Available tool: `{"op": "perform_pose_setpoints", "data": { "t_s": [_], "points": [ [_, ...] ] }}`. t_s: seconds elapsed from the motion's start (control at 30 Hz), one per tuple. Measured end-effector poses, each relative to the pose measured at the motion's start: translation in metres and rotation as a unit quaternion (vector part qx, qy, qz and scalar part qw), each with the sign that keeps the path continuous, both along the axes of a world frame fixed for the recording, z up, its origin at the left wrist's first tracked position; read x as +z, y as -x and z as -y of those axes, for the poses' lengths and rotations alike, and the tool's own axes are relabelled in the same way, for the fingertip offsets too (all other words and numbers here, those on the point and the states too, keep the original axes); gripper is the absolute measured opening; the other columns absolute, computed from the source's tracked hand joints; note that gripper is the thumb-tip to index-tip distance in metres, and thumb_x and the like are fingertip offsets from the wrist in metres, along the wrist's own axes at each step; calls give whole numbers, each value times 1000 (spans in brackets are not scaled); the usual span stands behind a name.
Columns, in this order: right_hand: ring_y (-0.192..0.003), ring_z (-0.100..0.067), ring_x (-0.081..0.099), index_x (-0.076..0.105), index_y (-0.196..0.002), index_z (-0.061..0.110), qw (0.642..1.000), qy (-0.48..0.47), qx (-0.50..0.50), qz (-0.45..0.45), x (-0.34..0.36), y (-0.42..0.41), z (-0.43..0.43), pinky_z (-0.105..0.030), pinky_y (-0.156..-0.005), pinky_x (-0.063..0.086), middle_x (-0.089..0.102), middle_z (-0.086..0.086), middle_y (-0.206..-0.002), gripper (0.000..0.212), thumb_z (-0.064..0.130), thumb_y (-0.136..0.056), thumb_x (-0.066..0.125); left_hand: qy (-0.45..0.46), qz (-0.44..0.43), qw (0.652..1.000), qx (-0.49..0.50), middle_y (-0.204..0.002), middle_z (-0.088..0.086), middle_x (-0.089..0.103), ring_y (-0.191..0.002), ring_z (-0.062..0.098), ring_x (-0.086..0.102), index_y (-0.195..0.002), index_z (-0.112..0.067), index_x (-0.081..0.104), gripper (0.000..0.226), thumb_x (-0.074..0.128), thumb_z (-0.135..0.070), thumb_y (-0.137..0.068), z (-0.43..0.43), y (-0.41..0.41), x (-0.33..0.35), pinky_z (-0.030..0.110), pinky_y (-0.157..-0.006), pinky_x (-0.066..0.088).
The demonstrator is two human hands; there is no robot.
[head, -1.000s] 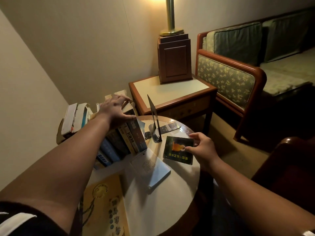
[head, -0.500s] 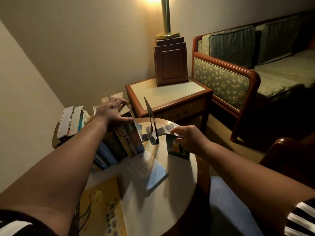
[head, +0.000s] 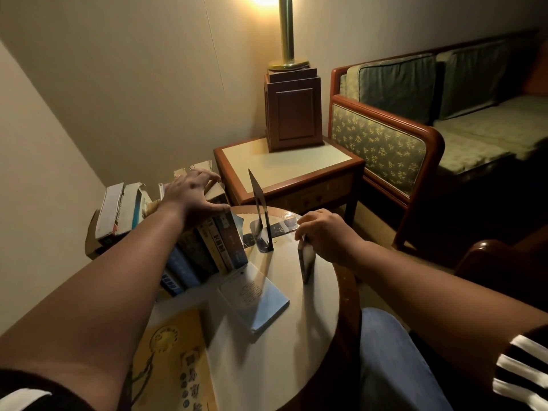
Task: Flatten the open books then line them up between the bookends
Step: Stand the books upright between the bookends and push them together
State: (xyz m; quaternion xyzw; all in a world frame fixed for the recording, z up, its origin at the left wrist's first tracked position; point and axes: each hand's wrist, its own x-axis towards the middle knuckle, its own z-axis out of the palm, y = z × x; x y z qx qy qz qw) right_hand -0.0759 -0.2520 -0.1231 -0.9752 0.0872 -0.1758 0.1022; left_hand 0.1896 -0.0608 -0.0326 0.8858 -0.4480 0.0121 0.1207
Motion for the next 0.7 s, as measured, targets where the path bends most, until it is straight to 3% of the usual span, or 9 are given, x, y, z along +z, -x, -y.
{"op": "perform_pose_setpoints", "data": {
  "t_s": [0.1,0.27,0.37,0.47,0.6,0.7],
  "points": [
    [-123,-27,57,77,-99,18,997,-41,-17,56,-13,6,-3,-43,-91,57,66,-9,-126,23,1,-90,65,-1,-2,1000,0,-152,6,38,-136,37,38,-141,-30,45,84,76,-61,-69,0,-1,0,59,-106,36],
    [-138,-18,44,73,-102,13,980,-182,-32,79,-22,17,-12,-35,-109,42,57,-8,-140,17,20,-97,58,4,0,1000,0,-152,7,38,-136,37,38,-141,-29,45,83,77,-59,-71,0,-1,-1,59,-106,36],
    [-132,-20,51,71,-95,6,981,-165,-28,101,-24,17,-19,-36,-106,48,61,-15,-133,10,11,-93,63,5,-1,1000,2,-152,7,39,-136,38,38,-141,-30,45,82,77,-59,-70,0,-1,-1,59,-105,37],
    [-134,-26,49,65,-119,1,975,-182,-59,110,-28,17,-23,-30,-105,46,52,-18,-142,27,7,-92,61,3,-2,1000,3,-152,7,39,-136,38,38,-141,-29,45,83,76,-60,-71,-1,-1,-1,58,-105,37],
    [-140,-25,42,58,-134,11,957,-258,-110,78,-28,18,-23,-37,-109,41,48,-12,-148,39,24,-97,59,2,0,1000,-1,-152,8,39,-135,39,39,-142,-29,44,84,76,-61,-71,-2,-1,-1,59,-104,38],
    [-127,-23,55,53,-139,23,949,-298,-98,41,-27,19,-23,-35,-94,54,56,-7,-141,44,35,-97,59,3,1,1000,2,-152,7,39,-136,38,38,-142,-29,44,83,76,-60,-72,-1,0,-1,59,-105,37]
  ]
}}
